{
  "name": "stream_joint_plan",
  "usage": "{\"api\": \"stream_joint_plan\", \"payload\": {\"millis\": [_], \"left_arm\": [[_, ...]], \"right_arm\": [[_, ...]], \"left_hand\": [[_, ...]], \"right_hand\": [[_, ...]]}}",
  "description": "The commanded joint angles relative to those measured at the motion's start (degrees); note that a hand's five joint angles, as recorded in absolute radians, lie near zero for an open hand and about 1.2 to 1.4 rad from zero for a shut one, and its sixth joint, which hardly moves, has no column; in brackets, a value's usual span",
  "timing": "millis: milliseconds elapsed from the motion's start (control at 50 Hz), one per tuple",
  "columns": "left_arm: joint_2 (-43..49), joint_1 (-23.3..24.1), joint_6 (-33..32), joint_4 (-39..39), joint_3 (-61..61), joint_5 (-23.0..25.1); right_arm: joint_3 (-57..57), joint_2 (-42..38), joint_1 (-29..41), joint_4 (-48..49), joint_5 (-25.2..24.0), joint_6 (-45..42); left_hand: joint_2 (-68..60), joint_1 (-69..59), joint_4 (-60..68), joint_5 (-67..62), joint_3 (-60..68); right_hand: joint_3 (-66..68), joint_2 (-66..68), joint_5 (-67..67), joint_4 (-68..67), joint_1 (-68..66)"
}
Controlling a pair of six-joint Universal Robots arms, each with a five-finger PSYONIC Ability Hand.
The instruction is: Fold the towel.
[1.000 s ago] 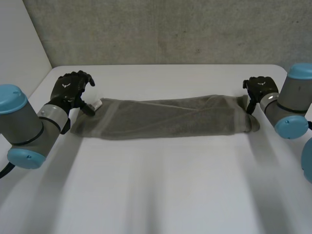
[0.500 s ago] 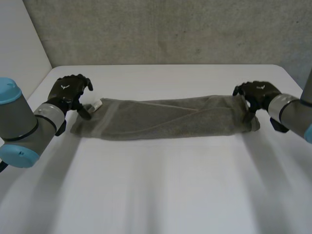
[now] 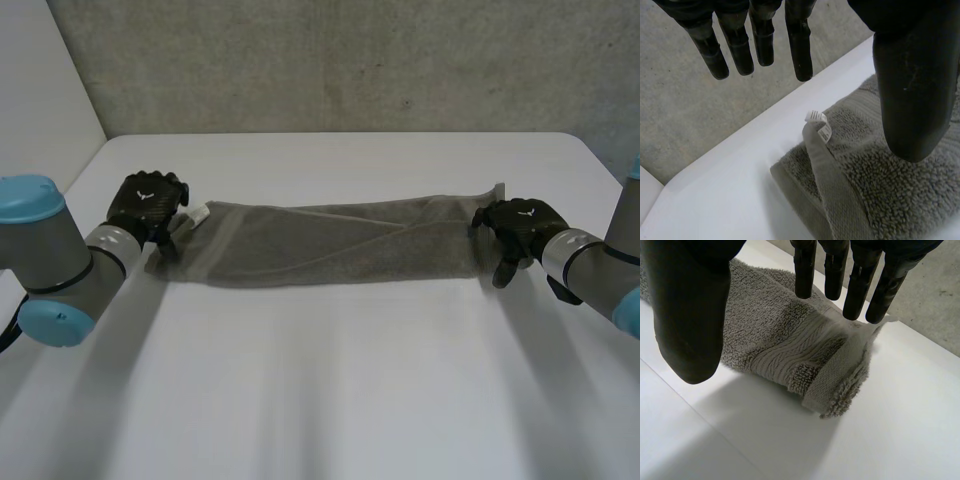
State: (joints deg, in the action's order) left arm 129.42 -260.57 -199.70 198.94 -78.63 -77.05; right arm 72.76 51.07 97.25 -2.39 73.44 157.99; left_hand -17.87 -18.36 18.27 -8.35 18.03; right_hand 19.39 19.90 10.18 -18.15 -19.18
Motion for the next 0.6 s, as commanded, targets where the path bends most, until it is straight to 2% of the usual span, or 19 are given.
{"api": "stream_joint_plan", "payload": {"millis": [20, 180, 240, 300, 340, 360, 400, 460, 500, 520, 540, 600], "left_arm": [[2.5, 0.1, 0.0, -0.6, 1.9, -0.1], [3.1, 0.0, -0.3, -4.9, 2.2, -1.0], [3.1, 0.0, -0.3, -9.2, 2.6, -1.2], [3.0, 0.0, -0.4, -10.2, 2.6, -1.2], [2.9, 0.0, -0.6, -11.6, 2.7, -1.4], [2.9, 0.0, -0.6, -11.6, 2.7, -1.4], [2.8, 0.0, -0.7, -11.7, 2.8, -1.4], [2.7, 0.0, -0.7, -11.6, 2.9, -1.4], [2.5, 0.0, -0.7, -11.7, 3.0, -2.8], [2.5, 0.0, -0.7, -11.7, 3.0, -2.8], [2.3, -0.1, -0.7, -11.7, 3.1, -4.1], [1.7, -0.4, -0.8, -11.6, 3.2, -6.6]], "right_arm": [[1.0, 0.0, 0.2, 1.3, -0.1, -0.1], [1.2, 0.0, 0.4, 1.4, -0.1, -0.1], [1.3, -0.1, 0.4, 1.4, -0.1, -0.1], [1.3, -0.1, 0.4, 1.4, -0.1, -0.1], [1.4, -0.1, 0.5, 1.4, -0.1, -0.1], [1.4, 0.0, 0.5, 1.4, -0.1, -0.1], [1.4, 0.0, 0.5, 1.4, -0.1, -0.1], [1.5, 0.1, 0.5, 1.4, -0.1, -0.1], [1.5, 0.1, 0.5, 1.4, -0.1, -0.1], [1.5, 0.1, 0.5, 1.4, -0.1, -0.1], [1.6, 0.2, 0.4, 1.4, -0.1, -0.1], [1.6, 0.2, 0.5, 1.4, -0.1, -0.1]], "left_hand": [[-3.9, -3.5, 3.6, -3.5, 3.8], [-5.1, -4.6, 4.7, -4.7, 5.0], [-10.3, -9.8, 9.9, -9.9, 10.2], [-12.9, -12.4, 12.5, -12.4, 12.7], [-21.9, -21.4, 21.5, -21.4, 21.7], [-21.9, -21.5, 21.6, -21.5, 21.8], [-37.2, -36.7, 36.8, -36.7, 37.0], [-43.1, -42.7, 42.7, -42.7, 43.0], [-56.5, -56.0, 56.1, -56.1, 56.4], [-56.6, -56.1, 56.2, -56.1, 56.4], [-62.1, -61.6, 61.7, -61.6, 61.9], [-62.1, -61.6, 61.7, -61.7, 62.0]], "right_hand": [[1.1, 0.6, 0.3, -2.4, -1.3], [1.1, 0.6, 0.3, -2.4, -1.3], [1.1, 0.6, 0.3, -2.4, -1.3], [1.1, 0.6, 0.3, -2.4, -1.3], [1.1, 0.6, 0.3, -2.4, -1.3], [1.1, 0.6, 0.3, -2.4, -1.3], [1.1, 0.6, 0.3, -2.4, -1.3], [1.1, 0.6, 0.3, -2.4, -1.3], [1.1, 0.6, 0.3, -2.4, -1.3], [1.1, 0.6, 0.3, -2.4, -1.3], [1.1, 0.6, 0.3, -2.4, -1.3], [1.1, 0.6, 0.3, -2.4, -1.3]]}}
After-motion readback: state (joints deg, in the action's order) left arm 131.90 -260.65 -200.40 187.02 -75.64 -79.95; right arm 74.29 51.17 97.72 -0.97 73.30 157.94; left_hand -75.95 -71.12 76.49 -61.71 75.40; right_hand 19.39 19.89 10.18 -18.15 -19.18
